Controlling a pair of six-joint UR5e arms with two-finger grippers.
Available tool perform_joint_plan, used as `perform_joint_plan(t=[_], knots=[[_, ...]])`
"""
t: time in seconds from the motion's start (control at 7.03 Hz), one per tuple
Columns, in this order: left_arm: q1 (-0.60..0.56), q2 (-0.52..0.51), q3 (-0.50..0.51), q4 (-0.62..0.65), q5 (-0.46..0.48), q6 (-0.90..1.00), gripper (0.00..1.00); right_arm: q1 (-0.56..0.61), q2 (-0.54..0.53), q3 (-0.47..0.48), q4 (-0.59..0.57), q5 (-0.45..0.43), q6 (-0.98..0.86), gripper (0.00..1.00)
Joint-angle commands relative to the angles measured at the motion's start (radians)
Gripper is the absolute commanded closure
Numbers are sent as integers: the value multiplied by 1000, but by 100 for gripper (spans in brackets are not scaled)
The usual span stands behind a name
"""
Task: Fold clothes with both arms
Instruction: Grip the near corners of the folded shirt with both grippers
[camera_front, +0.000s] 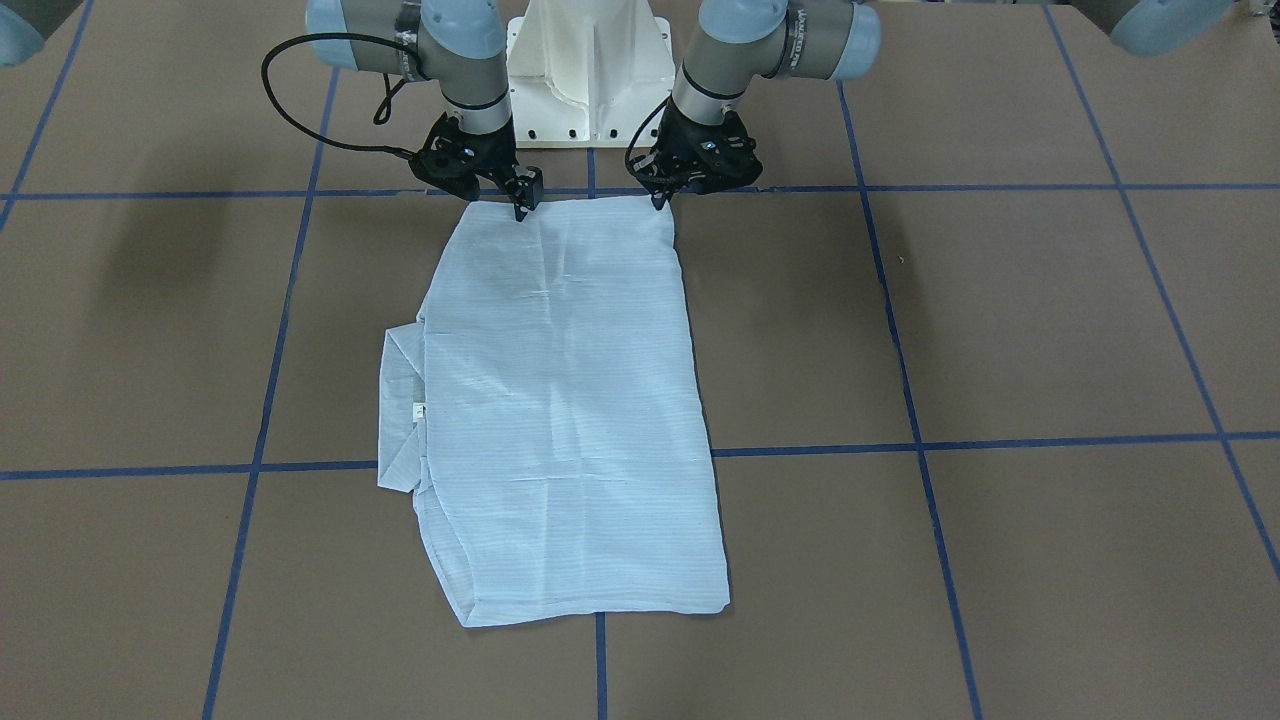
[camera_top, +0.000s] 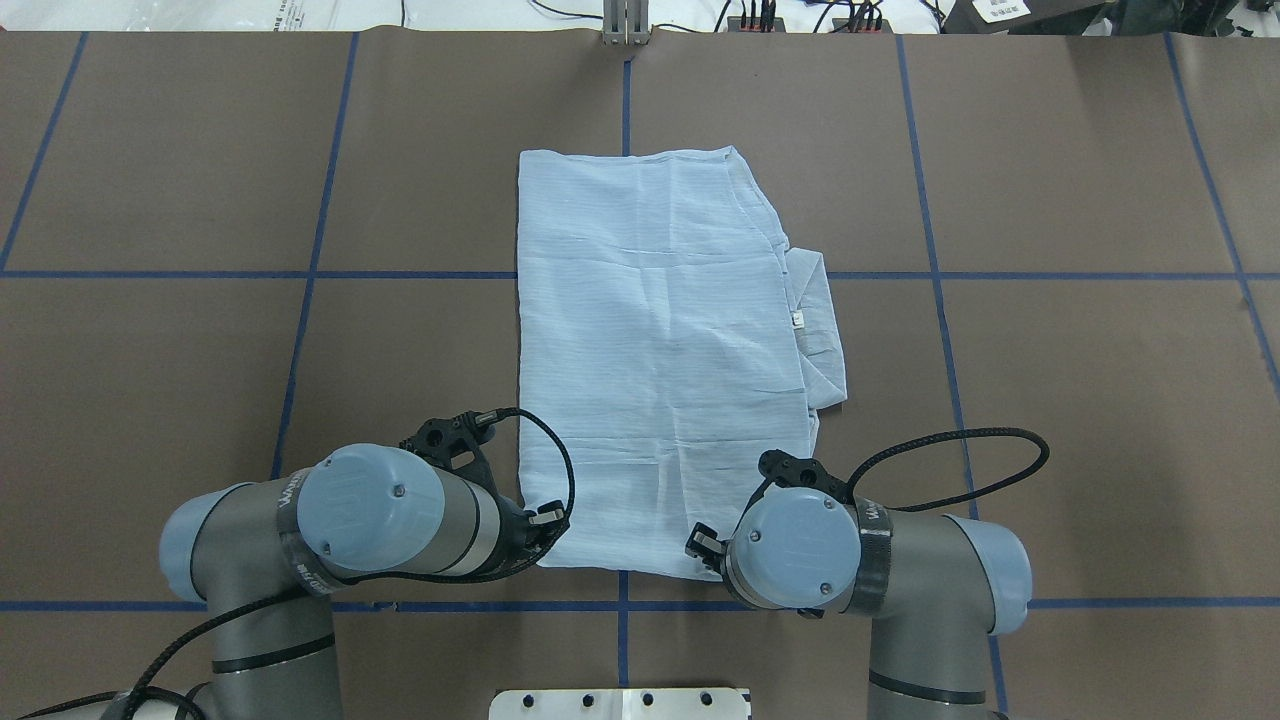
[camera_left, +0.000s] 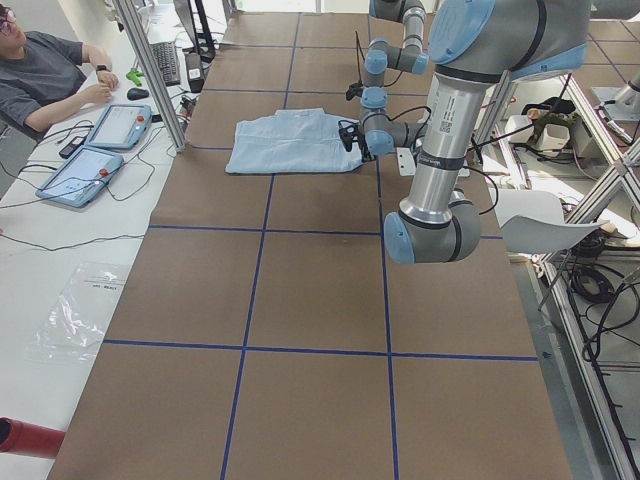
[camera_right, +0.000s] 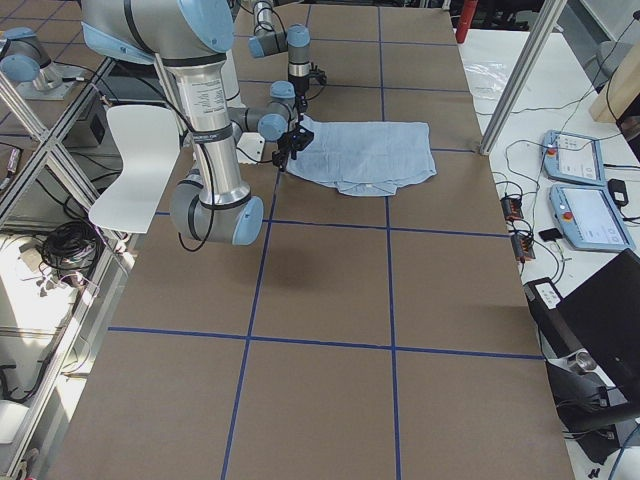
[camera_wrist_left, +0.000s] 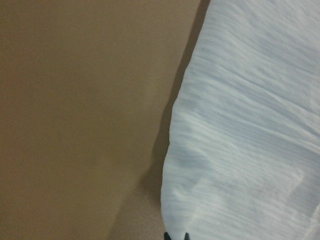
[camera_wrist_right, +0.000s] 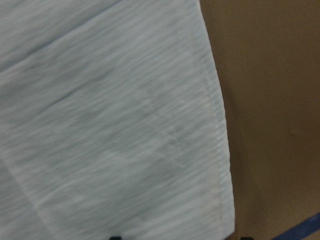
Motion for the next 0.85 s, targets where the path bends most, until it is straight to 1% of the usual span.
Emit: perform_joint_plan(t=[0.0, 0.14, 0.28, 0.43, 0.71], knots=[[0, 0, 0, 0, 0, 2, 100, 7, 0, 0, 1, 0, -3, 60], [0, 0, 0, 0, 0, 2, 100, 7, 0, -2, 1, 0, -7, 79], [0, 0, 0, 0, 2, 2, 100, 7, 0, -3, 1, 0, -7, 94], [0, 0, 0, 0, 3, 3, 100, 13, 2, -3, 1, 0, -5, 100], [0, -1, -2, 0, 3, 3, 100, 40, 24, 4, -1, 3, 9, 100]])
